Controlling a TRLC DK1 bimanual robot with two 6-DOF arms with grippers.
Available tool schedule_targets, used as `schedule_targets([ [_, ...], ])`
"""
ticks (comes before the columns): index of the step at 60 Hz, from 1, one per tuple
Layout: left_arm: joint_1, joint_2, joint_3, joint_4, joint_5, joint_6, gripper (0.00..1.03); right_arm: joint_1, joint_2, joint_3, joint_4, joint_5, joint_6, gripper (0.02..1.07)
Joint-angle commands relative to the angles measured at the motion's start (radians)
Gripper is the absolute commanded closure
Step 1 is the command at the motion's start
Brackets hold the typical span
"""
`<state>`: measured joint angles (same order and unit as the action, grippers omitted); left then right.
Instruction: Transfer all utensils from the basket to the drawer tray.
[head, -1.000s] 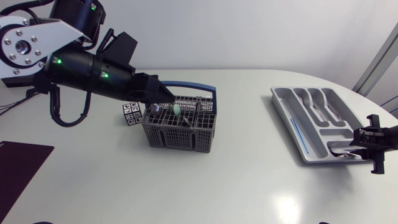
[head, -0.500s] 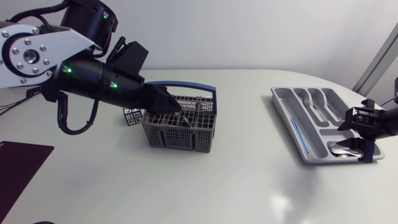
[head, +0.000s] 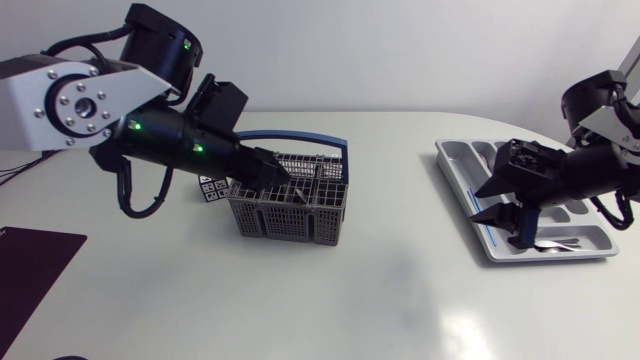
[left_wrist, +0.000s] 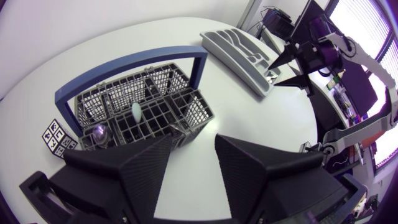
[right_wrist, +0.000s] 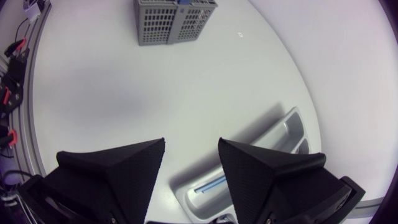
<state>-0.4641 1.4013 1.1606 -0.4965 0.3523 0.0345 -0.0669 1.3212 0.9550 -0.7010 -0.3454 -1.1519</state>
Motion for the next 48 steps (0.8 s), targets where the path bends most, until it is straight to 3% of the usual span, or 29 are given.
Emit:
schedule_targets([
  [1, 0.012, 0.042, -0.053, 0.041, -0.029, 0.039, 0.53, 0.079, -0.02, -0.015, -0.025, -0.015, 0.141, 0.43],
  [13, 0.031, 0.087, -0.121, 0.22, -0.076, 0.048, 0.54, 0.245, -0.027, -0.019, -0.014, -0.027, 0.325, 0.43],
  [33, 0.035, 0.185, -0.131, 0.375, -0.128, 0.05, 0.55, 0.401, -0.03, -0.041, 0.061, -0.024, 0.483, 0.43],
  [48, 0.028, 0.26, -0.131, 0.475, -0.161, 0.048, 0.66, 0.426, -0.03, -0.068, 0.09, -0.024, 0.497, 0.43],
])
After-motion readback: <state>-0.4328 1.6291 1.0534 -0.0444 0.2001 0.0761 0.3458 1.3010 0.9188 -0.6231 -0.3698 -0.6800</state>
